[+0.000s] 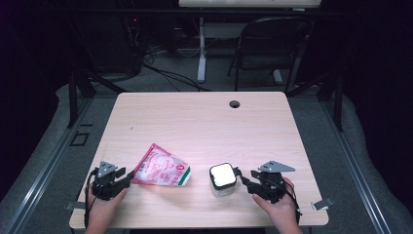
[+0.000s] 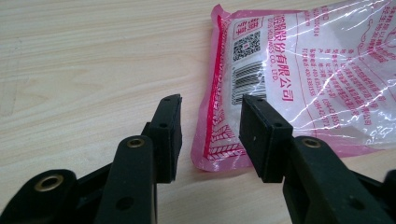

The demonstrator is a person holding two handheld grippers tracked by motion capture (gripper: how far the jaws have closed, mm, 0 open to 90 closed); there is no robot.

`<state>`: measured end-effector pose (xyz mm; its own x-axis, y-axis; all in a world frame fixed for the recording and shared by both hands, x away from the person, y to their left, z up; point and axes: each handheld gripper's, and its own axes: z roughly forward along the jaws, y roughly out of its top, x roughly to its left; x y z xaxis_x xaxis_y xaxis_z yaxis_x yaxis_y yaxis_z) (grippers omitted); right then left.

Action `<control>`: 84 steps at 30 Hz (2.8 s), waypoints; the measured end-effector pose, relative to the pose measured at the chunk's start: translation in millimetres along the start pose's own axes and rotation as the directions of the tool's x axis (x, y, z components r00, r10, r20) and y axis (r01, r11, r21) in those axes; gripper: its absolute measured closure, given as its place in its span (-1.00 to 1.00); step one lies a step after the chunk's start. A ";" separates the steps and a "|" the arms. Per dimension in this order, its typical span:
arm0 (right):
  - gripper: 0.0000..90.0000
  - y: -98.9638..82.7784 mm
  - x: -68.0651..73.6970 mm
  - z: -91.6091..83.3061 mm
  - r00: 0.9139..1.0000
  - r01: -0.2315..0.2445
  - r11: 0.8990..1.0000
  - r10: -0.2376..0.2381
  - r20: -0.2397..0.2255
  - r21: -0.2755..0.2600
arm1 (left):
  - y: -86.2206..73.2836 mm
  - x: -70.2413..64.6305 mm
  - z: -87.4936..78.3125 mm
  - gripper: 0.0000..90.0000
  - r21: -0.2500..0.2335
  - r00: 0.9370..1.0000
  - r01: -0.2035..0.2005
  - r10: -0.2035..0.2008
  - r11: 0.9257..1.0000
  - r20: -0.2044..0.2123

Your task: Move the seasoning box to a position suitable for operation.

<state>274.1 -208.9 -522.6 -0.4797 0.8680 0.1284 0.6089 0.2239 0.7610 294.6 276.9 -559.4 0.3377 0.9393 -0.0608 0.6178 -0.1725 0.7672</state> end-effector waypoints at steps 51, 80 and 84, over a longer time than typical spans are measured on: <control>0.82 23.2 14.5 12.6 0.998 0.002 0.996 -0.007 -0.058 -0.087 | 52.8 -161.5 14.2 0.97 -0.036 0.889 -0.282 0.275 0.959 0.366; 0.82 22.6 15.2 12.7 0.999 -0.004 0.996 -0.001 -0.052 -0.091 | 52.0 -209.7 30.2 1.00 -0.015 0.828 -0.365 0.332 0.931 0.452; 0.82 22.5 15.6 12.7 0.999 -0.007 0.996 0.002 -0.052 -0.091 | 52.7 -211.4 29.8 1.00 -0.012 0.824 -0.372 0.336 0.928 0.457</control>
<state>288.4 -184.7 -511.5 -0.5102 0.8445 0.1628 0.5520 0.1764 0.8150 276.9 60.4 -525.1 0.8102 0.5801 -0.0843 0.4394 -0.5059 0.7423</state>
